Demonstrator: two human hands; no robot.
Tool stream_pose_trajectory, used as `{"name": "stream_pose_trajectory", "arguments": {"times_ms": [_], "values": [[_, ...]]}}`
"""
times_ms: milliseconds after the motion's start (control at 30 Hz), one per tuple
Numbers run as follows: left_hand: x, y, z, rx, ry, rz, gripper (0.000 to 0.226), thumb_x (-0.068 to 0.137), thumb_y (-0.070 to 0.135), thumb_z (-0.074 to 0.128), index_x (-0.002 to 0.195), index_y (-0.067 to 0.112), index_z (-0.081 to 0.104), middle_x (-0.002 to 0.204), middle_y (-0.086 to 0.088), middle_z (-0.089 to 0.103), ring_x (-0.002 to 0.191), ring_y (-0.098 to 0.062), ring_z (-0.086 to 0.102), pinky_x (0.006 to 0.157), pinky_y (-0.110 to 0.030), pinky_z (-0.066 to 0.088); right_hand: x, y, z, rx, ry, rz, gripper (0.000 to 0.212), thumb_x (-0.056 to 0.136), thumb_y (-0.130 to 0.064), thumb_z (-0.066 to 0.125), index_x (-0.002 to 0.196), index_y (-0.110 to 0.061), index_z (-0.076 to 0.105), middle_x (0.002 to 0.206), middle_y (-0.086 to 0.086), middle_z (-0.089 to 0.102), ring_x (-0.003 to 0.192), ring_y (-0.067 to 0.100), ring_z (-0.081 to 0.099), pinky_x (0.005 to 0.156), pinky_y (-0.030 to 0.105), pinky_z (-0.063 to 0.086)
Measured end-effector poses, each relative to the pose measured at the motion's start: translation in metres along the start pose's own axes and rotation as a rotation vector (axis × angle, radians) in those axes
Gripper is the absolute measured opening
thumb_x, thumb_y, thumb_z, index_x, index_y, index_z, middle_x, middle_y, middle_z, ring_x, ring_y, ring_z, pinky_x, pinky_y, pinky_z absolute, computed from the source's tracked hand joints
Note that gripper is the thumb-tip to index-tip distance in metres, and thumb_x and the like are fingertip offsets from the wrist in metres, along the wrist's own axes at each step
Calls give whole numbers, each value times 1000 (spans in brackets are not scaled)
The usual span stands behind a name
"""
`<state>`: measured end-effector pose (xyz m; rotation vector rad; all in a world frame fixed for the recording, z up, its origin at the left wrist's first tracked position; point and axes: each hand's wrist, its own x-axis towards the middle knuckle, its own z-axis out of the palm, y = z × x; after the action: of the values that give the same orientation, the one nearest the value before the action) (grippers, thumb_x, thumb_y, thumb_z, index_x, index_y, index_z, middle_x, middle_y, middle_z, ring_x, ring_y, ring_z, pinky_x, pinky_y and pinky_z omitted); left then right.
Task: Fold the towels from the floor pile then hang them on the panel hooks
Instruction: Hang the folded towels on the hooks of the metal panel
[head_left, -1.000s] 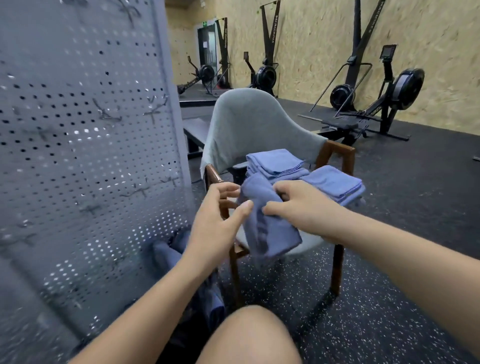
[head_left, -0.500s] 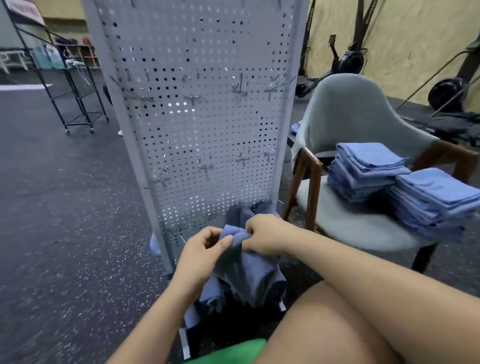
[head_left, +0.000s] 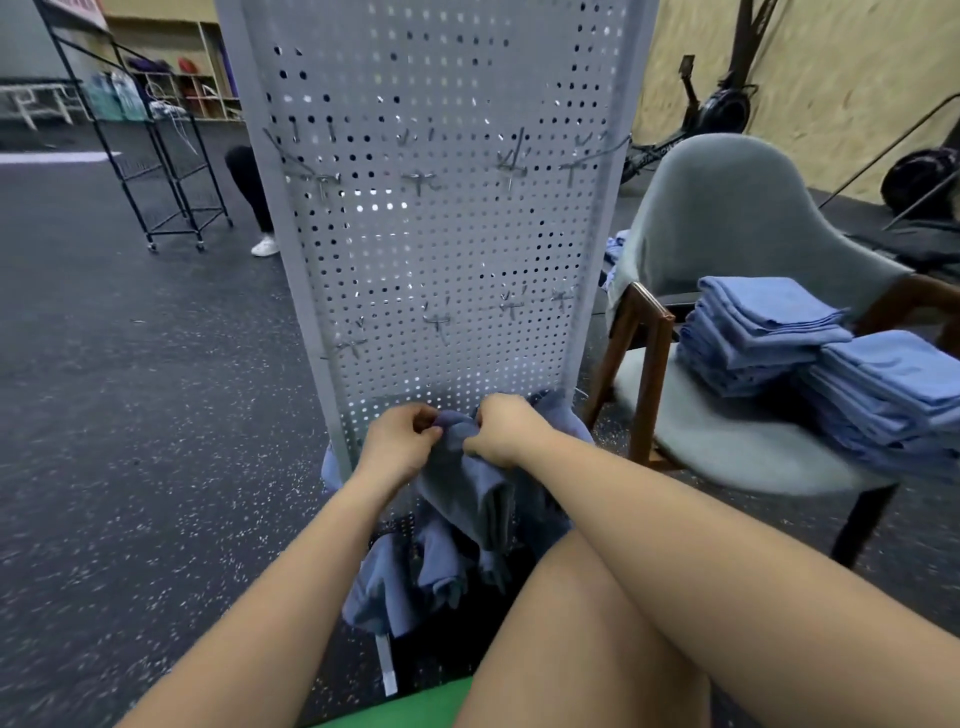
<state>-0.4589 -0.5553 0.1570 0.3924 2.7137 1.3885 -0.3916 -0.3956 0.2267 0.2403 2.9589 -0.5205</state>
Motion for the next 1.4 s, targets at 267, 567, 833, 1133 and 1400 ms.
{"name": "stream_pose_trajectory", "arguments": {"times_ms": [267, 567, 833, 1133, 1400], "values": [[14, -10, -6, -80, -61, -109, 17, 89, 15, 72, 100, 28, 75, 94, 0, 78, 91, -22, 71, 68, -30, 54, 16, -20, 9, -26, -111, 12, 26, 101, -28, 60, 85, -8, 57, 73, 8, 55, 83, 33, 61, 63, 34, 45], [22, 3, 4, -231, -246, 36, 30, 93, 9, 80, 117, 24, 69, 102, -2, 80, 101, -17, 75, 87, -29, 56, 12, 9, 5, 169, -166, 247, 37, 89, -34, 67, 108, -2, 70, 102, 20, 76, 92, 39, 77, 83, 48, 67], [32, -21, 7, -48, 7, 23, 32, 90, 10, 68, 113, 32, 72, 107, 9, 79, 102, -18, 73, 97, -38, 59, 15, 8, 8, 178, -57, 35, 28, 92, -32, 68, 107, -8, 66, 98, 15, 74, 90, 34, 72, 78, 44, 63], [30, -27, -3, -41, 15, 8, 24, 98, 6, 65, 108, 26, 74, 101, 11, 78, 96, -15, 73, 77, -24, 54, 14, 6, 8, 323, -41, -44, 21, 92, -23, 64, 106, -27, 80, 98, 1, 80, 91, 20, 72, 81, 34, 61], [22, -18, 17, 422, 109, 82, 18, 96, 25, 67, 112, 18, 69, 103, -10, 74, 96, -37, 69, 69, -35, 44, -1, 2, 2, 138, -331, -88, 50, 107, -16, 45, 156, -17, 47, 91, 1, 53, 69, 14, 45, 59, 19, 35]]}}
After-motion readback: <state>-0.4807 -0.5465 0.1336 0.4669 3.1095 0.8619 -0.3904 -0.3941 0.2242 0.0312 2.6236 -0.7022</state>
